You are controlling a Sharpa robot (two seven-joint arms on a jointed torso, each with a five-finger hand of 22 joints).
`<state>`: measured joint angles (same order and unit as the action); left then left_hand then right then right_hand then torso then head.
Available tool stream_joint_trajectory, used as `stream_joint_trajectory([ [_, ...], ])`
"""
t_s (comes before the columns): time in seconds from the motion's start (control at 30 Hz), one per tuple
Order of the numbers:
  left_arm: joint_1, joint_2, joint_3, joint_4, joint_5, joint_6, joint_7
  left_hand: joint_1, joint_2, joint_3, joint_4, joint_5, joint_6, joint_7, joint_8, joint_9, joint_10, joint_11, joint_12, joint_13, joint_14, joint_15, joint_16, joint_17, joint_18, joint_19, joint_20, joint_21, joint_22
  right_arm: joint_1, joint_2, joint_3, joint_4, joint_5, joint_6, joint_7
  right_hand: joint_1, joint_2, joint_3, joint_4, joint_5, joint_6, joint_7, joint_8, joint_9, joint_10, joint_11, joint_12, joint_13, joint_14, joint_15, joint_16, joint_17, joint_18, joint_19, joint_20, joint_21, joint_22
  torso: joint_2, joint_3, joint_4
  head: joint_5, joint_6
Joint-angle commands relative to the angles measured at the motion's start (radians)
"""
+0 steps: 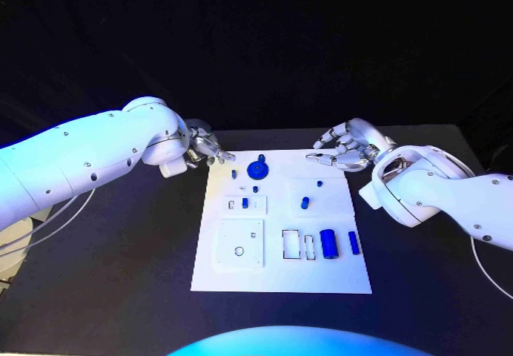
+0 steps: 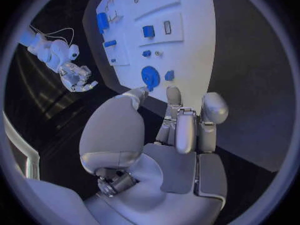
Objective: Assemble the parts on the task board
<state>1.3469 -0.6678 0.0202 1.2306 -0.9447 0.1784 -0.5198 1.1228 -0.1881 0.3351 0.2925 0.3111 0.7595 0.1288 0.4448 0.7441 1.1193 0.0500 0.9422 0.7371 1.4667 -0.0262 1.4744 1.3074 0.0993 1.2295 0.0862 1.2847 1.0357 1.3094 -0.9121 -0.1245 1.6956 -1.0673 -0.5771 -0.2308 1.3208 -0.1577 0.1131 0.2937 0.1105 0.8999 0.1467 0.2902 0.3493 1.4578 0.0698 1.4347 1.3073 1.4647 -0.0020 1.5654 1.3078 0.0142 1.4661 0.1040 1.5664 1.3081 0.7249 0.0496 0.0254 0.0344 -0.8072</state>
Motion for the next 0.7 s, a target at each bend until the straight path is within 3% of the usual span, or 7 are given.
stream_joint_trajectory([
  [0.03,0.005,0.018,0.000,-0.030,-0.019,0.010,0.031,0.005,0.002,-0.008,-0.001,0.004,0.002,0.001,0.002,-0.002,0.010,-0.001,0.007,0.004,0.046,0.009,0.007,0.075,0.013,0.013,0.001,0.009,0.007,-0.001,0.002,0.000,0.000,-0.007,0.003,0.009,-0.012,0.001,-0.005,-0.001,0.003,-0.008,0.000,0.004,0.001,-0.002,-0.004,-0.003,0.151,0.101,-0.004,-0.004,0.241,-0.014,0.105,-0.007,0.004,0.263,0.001,-0.0002,0.0028,-0.001,-0.002],
  [0.2,0.006,0.055,-0.010,-0.096,-0.019,0.044,0.033,-0.002,0.007,-0.016,0.000,0.000,0.012,-0.002,0.008,-0.009,0.027,-0.003,0.023,0.016,0.050,0.008,0.012,0.083,0.011,0.023,0.002,0.018,0.021,-0.001,0.001,0.000,-0.001,-0.007,0.002,0.009,-0.012,0.001,-0.005,-0.001,0.003,-0.008,0.000,0.004,0.001,-0.002,-0.004,-0.003,0.151,0.101,-0.004,-0.004,0.241,-0.014,0.105,-0.007,0.004,0.263,0.002,-0.0018,0.0025,-0.001,-0.003],
  [0.3,0.006,0.070,-0.015,-0.119,-0.015,0.061,0.034,-0.006,0.008,-0.020,0.000,-0.002,0.016,-0.003,0.010,-0.011,0.032,-0.004,0.029,0.020,0.051,0.007,0.013,0.085,0.010,0.026,0.002,0.020,0.025,-0.001,0.003,0.000,-0.002,-0.007,0.000,0.010,-0.012,0.002,-0.004,-0.001,0.005,-0.008,0.000,0.004,0.001,-0.005,-0.004,-0.007,0.148,0.100,-0.005,-0.005,0.239,-0.014,0.105,-0.007,0.004,0.263,0.001,-0.0006,0.0003,0.002,-0.003],
  [0.4,0.006,0.086,-0.019,-0.142,-0.010,0.078,0.035,-0.014,0.011,-0.028,0.001,-0.008,0.024,-0.006,0.015,-0.015,0.040,-0.006,0.037,0.026,0.052,0.006,0.016,0.088,0.010,0.030,0.002,0.023,0.029,-0.001,0.005,0.000,-0.004,-0.006,-0.001,0.011,-0.012,0.002,-0.004,-0.001,0.006,-0.009,0.000,0.004,0.001,-0.006,-0.004,-0.008,0.148,0.100,-0.005,-0.005,0.238,-0.014,0.105,-0.007,0.004,0.263,0.002,-0.0016,-0.0012,0.003,-0.004],
  [0.7,0.006,0.114,-0.027,-0.187,0.006,0.103,0.040,-0.032,0.023,-0.056,0.001,-0.059,0.049,-0.016,0.035,-0.032,0.072,-0.015,0.080,0.059,0.057,-0.001,0.023,0.101,0.006,0.042,-0.004,0.035,0.049,-0.001,0.010,0.000,-0.007,-0.004,-0.002,0.012,-0.012,0.002,-0.004,-0.002,0.006,-0.009,0.000,0.004,0.001,-0.006,-0.004,-0.008,0.147,0.100,-0.005,-0.006,0.236,-0.014,0.105,-0.007,0.004,0.263,0.002,-0.0023,0.0003,0.004,-0.004],
])
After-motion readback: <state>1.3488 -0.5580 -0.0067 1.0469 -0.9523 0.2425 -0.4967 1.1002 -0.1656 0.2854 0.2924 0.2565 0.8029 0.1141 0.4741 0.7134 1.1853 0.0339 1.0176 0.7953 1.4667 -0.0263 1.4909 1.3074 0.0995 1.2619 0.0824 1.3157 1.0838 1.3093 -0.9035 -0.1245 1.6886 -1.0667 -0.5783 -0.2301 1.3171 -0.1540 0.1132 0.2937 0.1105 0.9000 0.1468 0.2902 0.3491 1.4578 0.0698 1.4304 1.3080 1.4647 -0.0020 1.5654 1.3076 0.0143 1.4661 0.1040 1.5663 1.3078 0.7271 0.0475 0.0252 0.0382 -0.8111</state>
